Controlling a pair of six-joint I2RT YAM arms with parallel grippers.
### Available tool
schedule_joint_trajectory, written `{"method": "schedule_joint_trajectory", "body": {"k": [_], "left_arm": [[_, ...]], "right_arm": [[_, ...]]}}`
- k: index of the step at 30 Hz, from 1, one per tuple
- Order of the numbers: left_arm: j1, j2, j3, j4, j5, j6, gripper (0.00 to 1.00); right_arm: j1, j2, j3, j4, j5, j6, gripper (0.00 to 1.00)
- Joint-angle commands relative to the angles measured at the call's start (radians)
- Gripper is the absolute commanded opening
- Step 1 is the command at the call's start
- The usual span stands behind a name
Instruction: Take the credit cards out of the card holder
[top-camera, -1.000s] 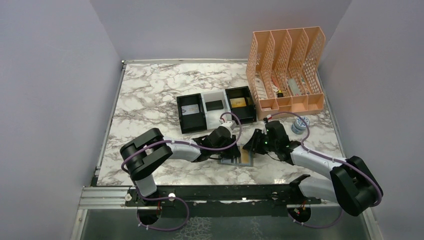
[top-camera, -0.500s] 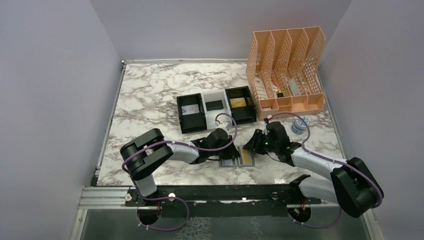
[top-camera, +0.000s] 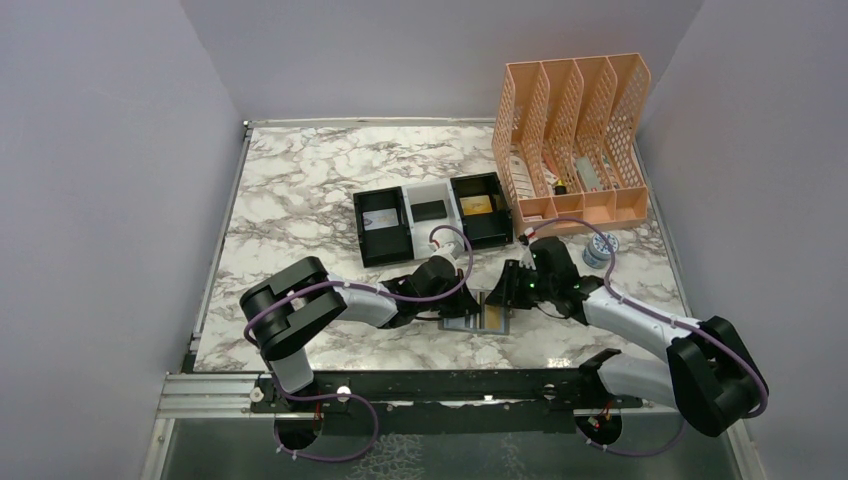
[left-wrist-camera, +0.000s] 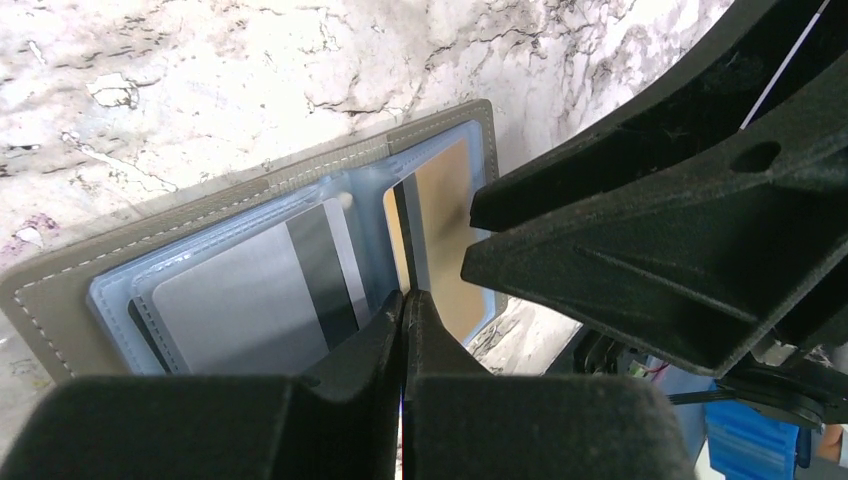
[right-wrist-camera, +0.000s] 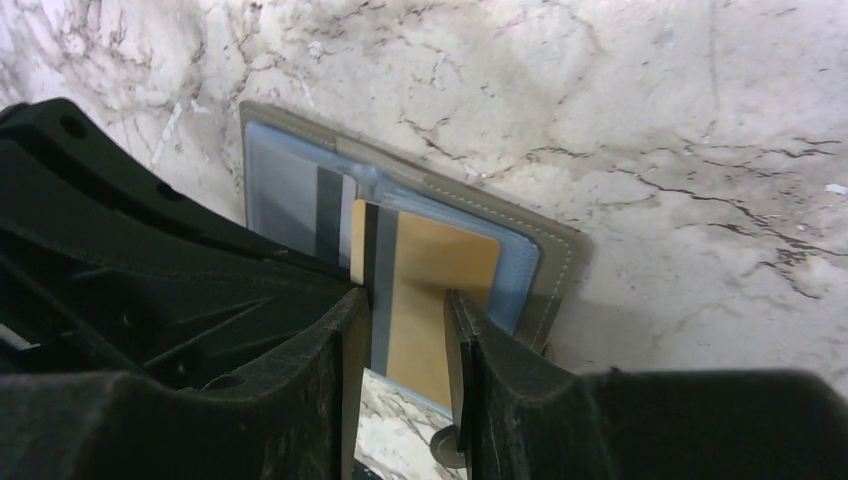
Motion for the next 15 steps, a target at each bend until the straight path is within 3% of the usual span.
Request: {"method": "schedule_joint_trajectory", "body": {"k": [1,7,15], "left_arm": [[0.000,-0.006,-0.016,0.015,0.001,0.014,0.00],[0.001,-0.034,-0.018,0.015,0.003,0.023,0.00],[0.010,-0.033,-0.011,-0.015,0.004,0.036,0.00]], "right_arm": [[0.006,-0.010,0.034,-0.057,-0.081,-0.051,0.35],[0.006,-0.009,0.031,-0.147,0.082,-0.023,0.35],[0.006,-0.006,0.017,-0.115,0.053,-0.022,0.35]]}}
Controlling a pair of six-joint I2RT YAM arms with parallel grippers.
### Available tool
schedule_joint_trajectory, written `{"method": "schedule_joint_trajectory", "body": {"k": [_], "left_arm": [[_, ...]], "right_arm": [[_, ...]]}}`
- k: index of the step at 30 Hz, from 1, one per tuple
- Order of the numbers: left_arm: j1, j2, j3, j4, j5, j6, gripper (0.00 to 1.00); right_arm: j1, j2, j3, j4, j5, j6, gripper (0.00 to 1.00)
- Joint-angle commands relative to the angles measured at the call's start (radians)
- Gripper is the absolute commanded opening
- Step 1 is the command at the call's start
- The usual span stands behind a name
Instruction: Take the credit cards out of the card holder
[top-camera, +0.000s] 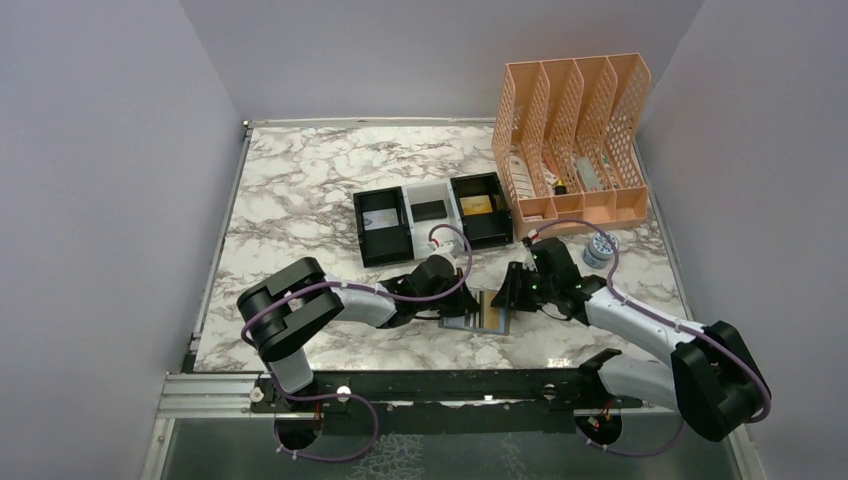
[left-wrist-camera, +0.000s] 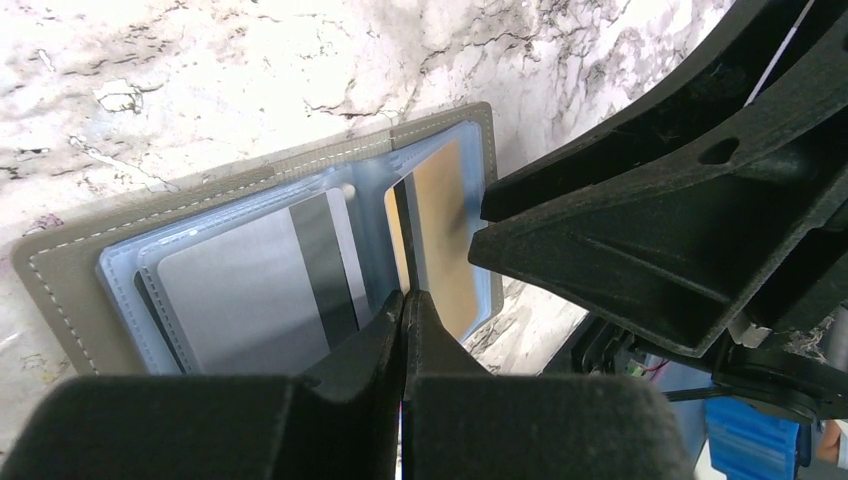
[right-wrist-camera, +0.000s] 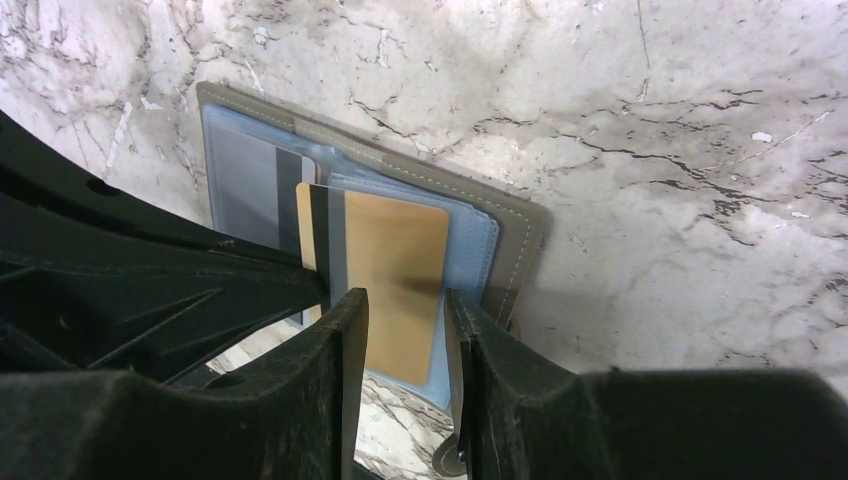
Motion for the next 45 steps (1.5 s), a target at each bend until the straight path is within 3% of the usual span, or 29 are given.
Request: {"method": "schedule_joint_trajectory", "body": {"k": [1,12,20,28,45], "left_arm": [[0.006,-0.015,-0.002,-0.014,0.009,0.032,0.00],[0.006,0.023,0.038,-0.012,0.066,0.031,0.17],[0.006,0.011,0.026,0.001,0.048,0.019,0.09],[0.008,-0.065,-0.028,0.000,0.001,0.017,0.07],[0.009,-0.079,-0.039,0.000,0.007,0.012,0.10]], "right_arm": [[0.006,0.037,0.001,-0.010,0.003,-0.013,0.35],[0.006,0.039,-0.063,0.065,-0.009,0.063,0.31],[0.005,0.005,-0.096,0.065,0.033,0.089,0.29],[0.006,0.010,-0.082,0.053,0.073,0.084,0.29],[0.006,-0.017,-0.045,0.056,0.010,0.056,0.28]]}}
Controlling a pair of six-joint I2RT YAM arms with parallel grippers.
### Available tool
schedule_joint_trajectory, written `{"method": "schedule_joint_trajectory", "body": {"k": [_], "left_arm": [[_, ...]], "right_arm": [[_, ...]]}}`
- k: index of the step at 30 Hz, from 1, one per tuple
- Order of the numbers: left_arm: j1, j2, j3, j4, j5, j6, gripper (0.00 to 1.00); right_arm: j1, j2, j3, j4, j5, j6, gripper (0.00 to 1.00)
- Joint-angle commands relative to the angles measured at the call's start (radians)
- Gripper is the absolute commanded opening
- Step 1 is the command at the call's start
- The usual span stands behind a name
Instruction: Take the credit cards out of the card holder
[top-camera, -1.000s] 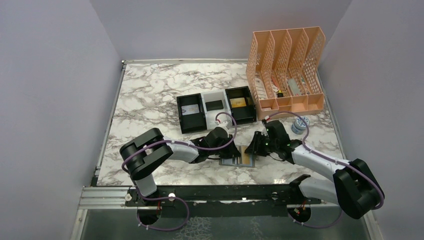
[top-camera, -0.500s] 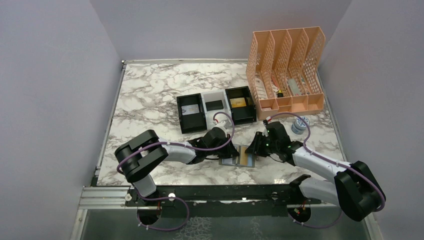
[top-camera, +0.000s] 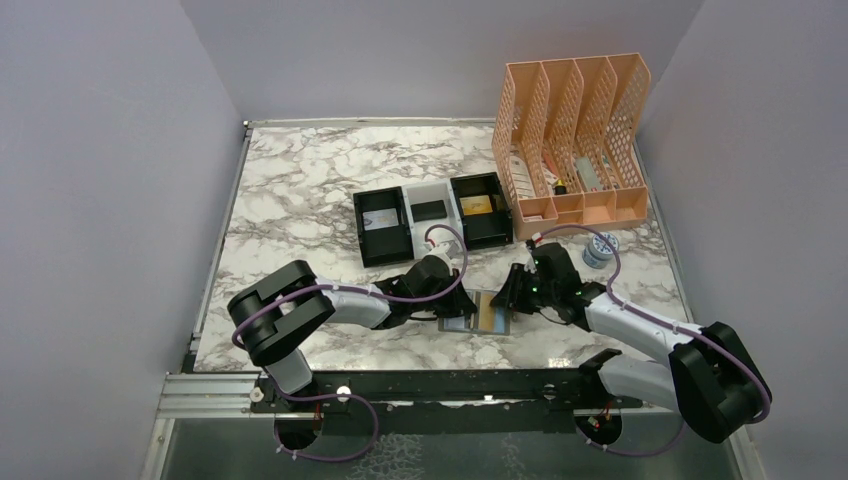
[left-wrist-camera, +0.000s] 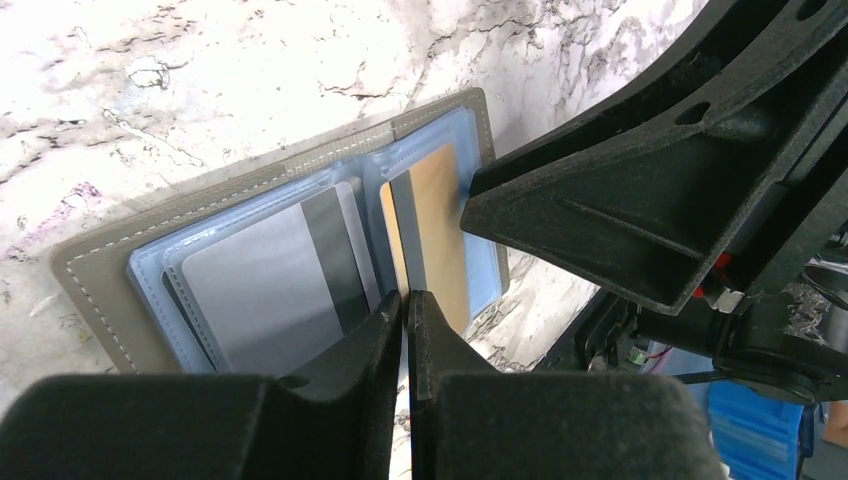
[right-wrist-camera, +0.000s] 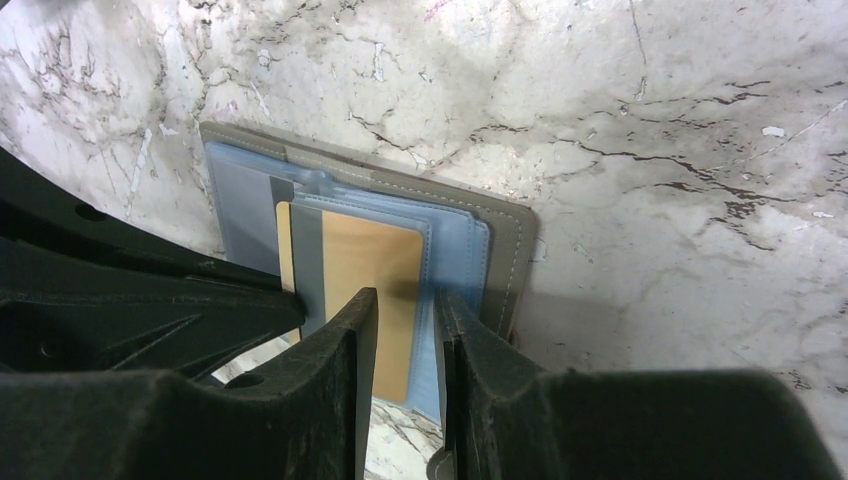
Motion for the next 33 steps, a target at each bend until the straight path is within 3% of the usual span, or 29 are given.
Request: {"method": "schedule_joint_trajectory", "body": {"k": [1,7,18,27,33], "left_arm": [[0.001,-0.029,-0.005,0.022,-0.008,-0.002,0.11],[0.001,-0.014,0.028,0.024,0.029,0.013,0.13],[0.004,-0.031,0.006,0.024,0.010,0.006,0.06],[0.004,-0.008,0.005,0.024,0.001,-0.006,0.18],[0.004,0.025,0.018,0.024,0.028,-0.006,0.26]], "right_arm": [[0.006,-0.019,0.023,-0.055,-0.016,-0.026,0.28],[0.004,-0.013,0.031,-0.053,-0.037,-0.026,0.28],[0.006,-0.049,0.069,-0.093,-0.051,-0.025,0.29],[0.005,-0.013,0.071,-0.042,-0.162,-0.039,0.29],[0.006,0.030,0.034,-0.081,-0.038,-0.006,0.29]]}}
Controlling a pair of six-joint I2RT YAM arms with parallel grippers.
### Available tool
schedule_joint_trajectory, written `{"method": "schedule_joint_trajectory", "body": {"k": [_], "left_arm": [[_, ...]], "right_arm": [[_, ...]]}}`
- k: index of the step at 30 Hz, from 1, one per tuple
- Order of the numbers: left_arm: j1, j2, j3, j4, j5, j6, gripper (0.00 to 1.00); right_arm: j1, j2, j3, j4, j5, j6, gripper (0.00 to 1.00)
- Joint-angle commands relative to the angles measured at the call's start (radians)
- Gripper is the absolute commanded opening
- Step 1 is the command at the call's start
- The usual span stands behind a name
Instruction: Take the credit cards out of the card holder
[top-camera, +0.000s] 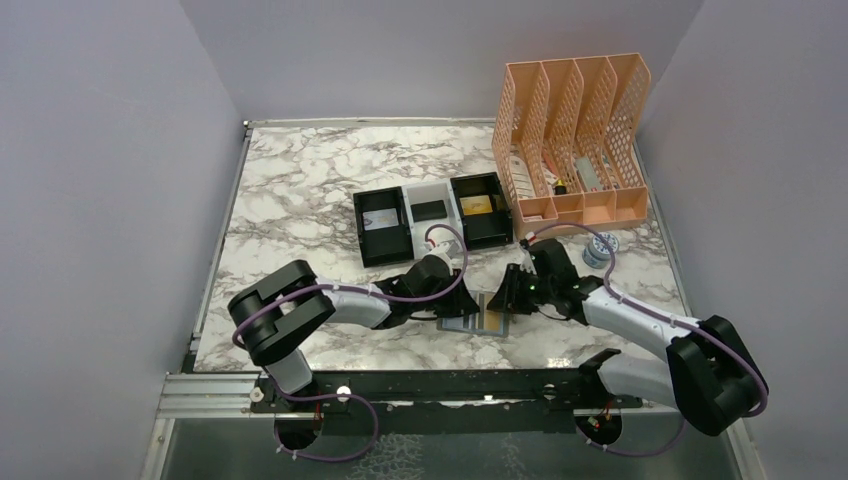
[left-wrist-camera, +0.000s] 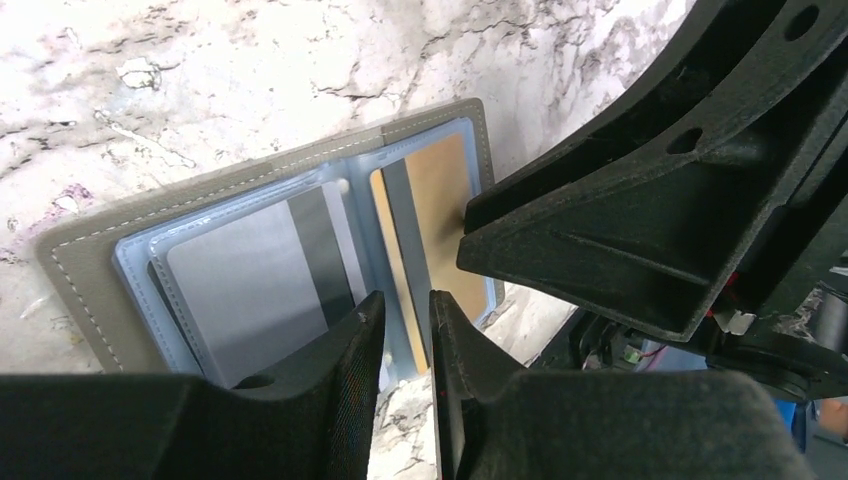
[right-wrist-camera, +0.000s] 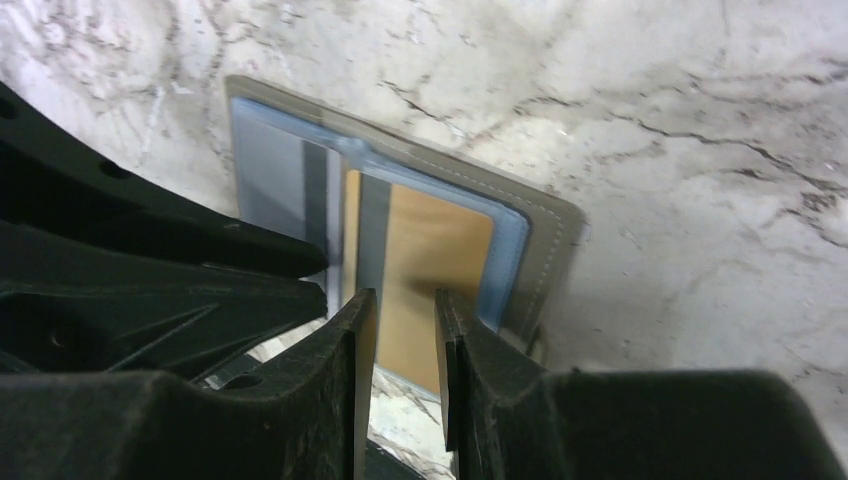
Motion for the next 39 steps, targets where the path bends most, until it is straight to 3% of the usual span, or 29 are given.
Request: {"method": "schedule_joint_trajectory", "body": {"k": [1,14,27,39], "left_arm": [[0.003,0.038,0.019,0.024,0.026,-0.001,0.27],[0.003,0.121,0.059,0.039,0.072,-0.009,0.25],[0.003,0.033,0.012,0.069,0.029,-0.022,0.00],[0.014,-0.022,-0.036,0.068,0.011,-0.029,0.00]], "right_arm": [[0.006,-0.004,-0.038,-0.008,0.074,0.020,0.29],[0.006,0.005,-0.054,-0.019,0.100,0.012,0.29],[0.005,0.005,-0.072,-0.015,0.146,0.019,0.29],[0.006,0.006,-0.064,-0.013,0.143,0.017,0.29]]}}
